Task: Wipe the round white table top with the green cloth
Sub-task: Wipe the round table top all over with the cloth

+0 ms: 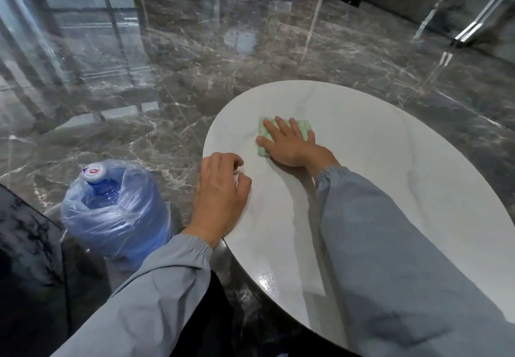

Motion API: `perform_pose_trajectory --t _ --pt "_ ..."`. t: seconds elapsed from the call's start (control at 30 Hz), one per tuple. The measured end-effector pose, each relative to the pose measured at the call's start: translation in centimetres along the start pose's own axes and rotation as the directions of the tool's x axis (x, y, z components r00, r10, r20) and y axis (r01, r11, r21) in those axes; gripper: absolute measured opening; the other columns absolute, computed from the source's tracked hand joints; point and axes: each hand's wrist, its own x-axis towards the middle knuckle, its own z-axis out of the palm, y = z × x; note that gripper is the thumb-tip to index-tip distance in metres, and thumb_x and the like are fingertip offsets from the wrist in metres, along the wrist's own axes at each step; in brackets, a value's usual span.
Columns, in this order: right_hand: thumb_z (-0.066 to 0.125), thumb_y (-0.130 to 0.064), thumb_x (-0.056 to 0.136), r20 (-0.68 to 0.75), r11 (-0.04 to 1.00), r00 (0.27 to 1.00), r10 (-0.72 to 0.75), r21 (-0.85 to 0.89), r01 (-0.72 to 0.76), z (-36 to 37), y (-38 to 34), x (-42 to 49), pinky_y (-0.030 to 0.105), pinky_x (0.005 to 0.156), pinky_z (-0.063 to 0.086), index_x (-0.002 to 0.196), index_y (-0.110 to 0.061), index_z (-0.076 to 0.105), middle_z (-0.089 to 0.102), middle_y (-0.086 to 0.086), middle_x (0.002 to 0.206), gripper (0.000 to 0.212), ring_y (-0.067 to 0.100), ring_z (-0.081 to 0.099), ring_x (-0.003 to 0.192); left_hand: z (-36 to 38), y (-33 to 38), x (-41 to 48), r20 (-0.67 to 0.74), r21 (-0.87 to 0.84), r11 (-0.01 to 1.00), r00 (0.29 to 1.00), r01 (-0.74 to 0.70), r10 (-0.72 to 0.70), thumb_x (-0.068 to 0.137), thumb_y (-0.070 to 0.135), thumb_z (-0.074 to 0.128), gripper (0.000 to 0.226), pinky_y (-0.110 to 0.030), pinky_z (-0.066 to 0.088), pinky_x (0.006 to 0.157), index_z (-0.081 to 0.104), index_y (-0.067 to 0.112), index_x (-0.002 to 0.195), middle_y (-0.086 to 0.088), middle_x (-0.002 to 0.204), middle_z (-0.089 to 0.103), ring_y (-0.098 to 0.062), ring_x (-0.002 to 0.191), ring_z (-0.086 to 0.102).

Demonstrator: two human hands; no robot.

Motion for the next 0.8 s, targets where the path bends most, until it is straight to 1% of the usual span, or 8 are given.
perform_pose_trajectory --t 0.13,0.23,0.4,0.57,0.6,0.7,0.73,0.8 --pt "0.015 -0.073 0.1 -0.016 1.0 1.0 0.003 -0.001 -0.003 -0.3 -0.5 1.8 0.064 0.121 -0.013 0.162 -0.046 -0.006 -0.017 -0.014 0.171 0.071 0.021 -0.02 0.158 -0.1 0.2 0.1 -0.005 -0.014 1.0 1.0 0.02 -0.02 0.09 0.018 0.049 0.022 -0.033 0.039 0.091 0.06 0.011 0.108 -0.002 0.101 0.054 -0.024 0.1 0.047" --pt "0.014 -0.071 0.101 -0.017 0.996 0.997 -0.075 -0.046 0.074 0.4 -0.9 -0.5 0.062 0.121 -0.014 0.162 -0.047 -0.008 -0.019 -0.013 0.171 0.069 0.02 -0.021 0.157 -0.2 0.3 -0.1 -0.004 -0.02 0.999 1.0 0.03 -0.03 0.092 0.015 0.049 0.021 -0.033 0.039 0.092 0.06 0.01 0.11 -0.003 0.103 0.054 -0.023 0.101 0.046" --pt "0.016 -0.07 0.103 0.025 0.947 0.951 -0.308 -0.093 0.309 4.0 -0.5 -11.4 0.053 0.122 -0.019 0.158 -0.055 -0.013 -0.022 -0.021 0.168 0.064 0.01 -0.03 0.153 -0.4 0.4 0.0 0.008 -0.049 0.997 0.999 0.054 -0.054 0.094 0.015 0.047 0.023 -0.032 0.039 0.092 0.06 0.01 0.112 -0.001 0.104 0.054 -0.021 0.102 0.046" --pt "0.018 -0.07 0.104 0.075 0.915 0.923 -0.377 -0.123 0.383 6.5 1.5 -23.3 0.05 0.122 -0.022 0.155 -0.057 -0.019 -0.031 -0.024 0.164 0.064 0.007 -0.039 0.148 -0.4 0.5 0.0 0.005 -0.04 0.999 0.999 0.034 -0.034 0.094 0.014 0.046 0.024 -0.028 0.034 0.087 0.061 0.008 0.111 -0.002 0.102 0.054 -0.02 0.098 0.044" --pt "0.019 -0.07 0.104 0.072 0.91 0.92 -0.385 -0.135 0.391 7.1 2.0 -25.3 0.05 0.122 -0.019 0.156 -0.056 -0.017 -0.029 -0.022 0.166 0.065 0.009 -0.036 0.15 -0.4 0.6 0.0 0.003 -0.045 0.999 1.0 0.031 -0.031 0.095 0.013 0.046 0.023 -0.028 0.034 0.087 0.061 0.007 0.112 -0.001 0.102 0.053 -0.019 0.097 0.044" --pt "0.026 -0.071 0.104 0.048 0.897 0.918 -0.395 -0.194 0.396 8.8 3.0 -29.2 0.052 0.12 0.003 0.164 -0.044 0.006 0.0 -0.011 0.174 0.068 0.021 -0.005 0.16 -0.5 0.4 0.0 -0.008 -0.045 0.999 0.999 0.03 -0.031 0.096 0.014 0.045 0.023 -0.026 0.033 0.086 0.062 0.007 0.112 -0.004 0.104 0.056 -0.019 0.099 0.046" --pt "0.028 -0.07 0.104 0.056 0.906 0.926 -0.375 -0.192 0.378 9.1 3.2 -29.8 0.051 0.118 0.007 0.164 -0.043 0.01 0.005 -0.01 0.174 0.068 0.022 -0.001 0.16 -0.5 0.4 0.0 -0.011 -0.053 0.998 0.999 0.03 -0.031 0.097 0.013 0.045 0.023 -0.024 0.032 0.086 0.062 0.008 0.111 -0.004 0.104 0.057 -0.02 0.099 0.046" --pt "0.024 -0.068 0.106 0.055 0.908 0.924 -0.379 -0.17 0.383 9.1 3.1 -29.7 0.05 0.119 0.002 0.163 -0.047 0.005 -0.001 -0.015 0.173 0.064 0.017 -0.01 0.159 -0.6 0.5 -0.1 -0.019 -0.082 0.995 0.998 0.053 -0.055 0.099 0.011 0.046 0.02 -0.021 0.03 0.086 0.061 0.01 0.111 0.0 0.105 0.056 -0.018 0.1 0.046"
